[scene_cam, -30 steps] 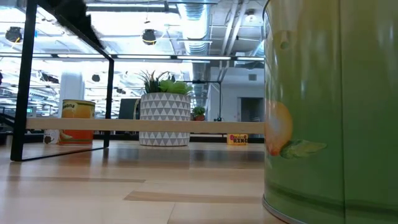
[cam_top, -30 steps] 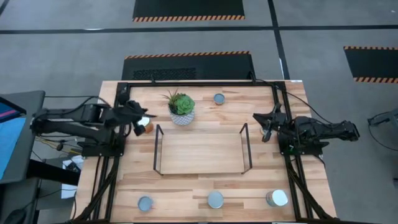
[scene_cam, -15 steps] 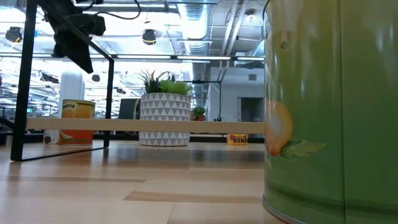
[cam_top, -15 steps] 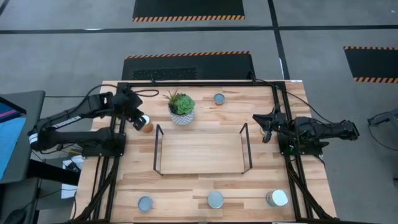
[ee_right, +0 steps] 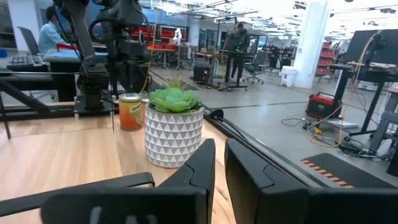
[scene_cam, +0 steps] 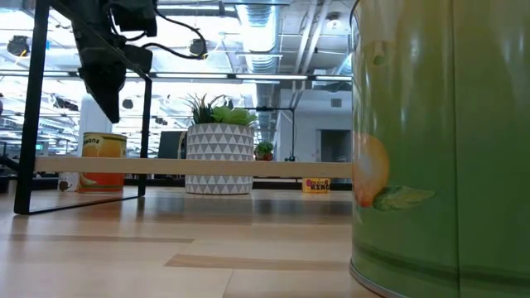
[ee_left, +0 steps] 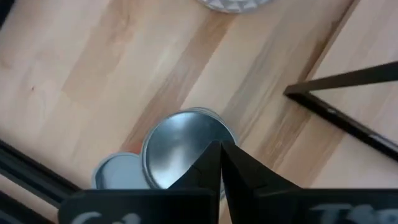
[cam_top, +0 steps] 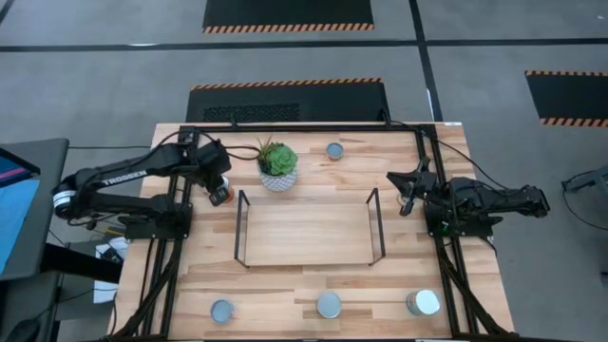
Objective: Pick and place cans onto a shelf
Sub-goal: Put the canned green beans on the shelf
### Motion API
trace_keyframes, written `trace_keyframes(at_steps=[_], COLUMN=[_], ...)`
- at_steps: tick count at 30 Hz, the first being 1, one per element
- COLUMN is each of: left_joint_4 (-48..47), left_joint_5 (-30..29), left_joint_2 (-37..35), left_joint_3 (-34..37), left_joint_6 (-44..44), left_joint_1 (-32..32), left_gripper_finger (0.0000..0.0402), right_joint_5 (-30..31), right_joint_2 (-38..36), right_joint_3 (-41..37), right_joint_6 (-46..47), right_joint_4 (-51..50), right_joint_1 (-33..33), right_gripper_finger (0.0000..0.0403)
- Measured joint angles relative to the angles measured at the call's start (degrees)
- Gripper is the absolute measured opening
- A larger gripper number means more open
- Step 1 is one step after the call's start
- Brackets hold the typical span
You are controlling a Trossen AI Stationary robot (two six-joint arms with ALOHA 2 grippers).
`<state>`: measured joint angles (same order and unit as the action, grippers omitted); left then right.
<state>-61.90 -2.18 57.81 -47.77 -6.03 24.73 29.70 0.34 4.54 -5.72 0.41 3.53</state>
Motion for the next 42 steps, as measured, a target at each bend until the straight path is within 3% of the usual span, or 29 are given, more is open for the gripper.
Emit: trace_keyframes(at_steps=[7, 14, 19, 32, 38, 42], left_joint_4=[-3.7, -5.4, -5.2, -4.6, -4.3, -3.4], left_joint_5=[7.8, 7.5, 2.8, 0.3, 2.6, 0.4], left_joint_2=[0.3, 0.5, 0.5, 0.5, 0.5, 1.1], left_joint_3=[-0.7, 0.7, 1.1, 1.1, 1.1, 1.1], left_joint_6=[4.4, 8.2, 8.8, 16.5, 15.9, 13.3], left_joint_1=[0.0, 0.0, 0.0, 0.0, -0.2, -0.7], left_gripper_finger=[0.0039, 0.0096, 0.0123, 0.0128, 0.0128, 0.0128], right_joint_5=[-0.1, -0.1, 0.0, -0.1, -0.3, -0.3], right_joint_2=[0.0, 0.0, 0.0, 0.0, 0.0, 0.0], right_joint_3=[0.0, 0.0, 0.0, 0.0, 0.0, 0.0], right_joint_6=[0.1, 4.6, 7.2, 7.2, 6.8, 6.8], right_joint_4=[-0.6, -7.0, -9.0, -9.0, -9.0, -9.0], right_joint_1=[1.2, 1.3, 1.3, 1.3, 1.3, 1.3], right_gripper_finger=[0.0062, 0.0062, 0.0062, 0.0062, 0.0062, 0.0062])
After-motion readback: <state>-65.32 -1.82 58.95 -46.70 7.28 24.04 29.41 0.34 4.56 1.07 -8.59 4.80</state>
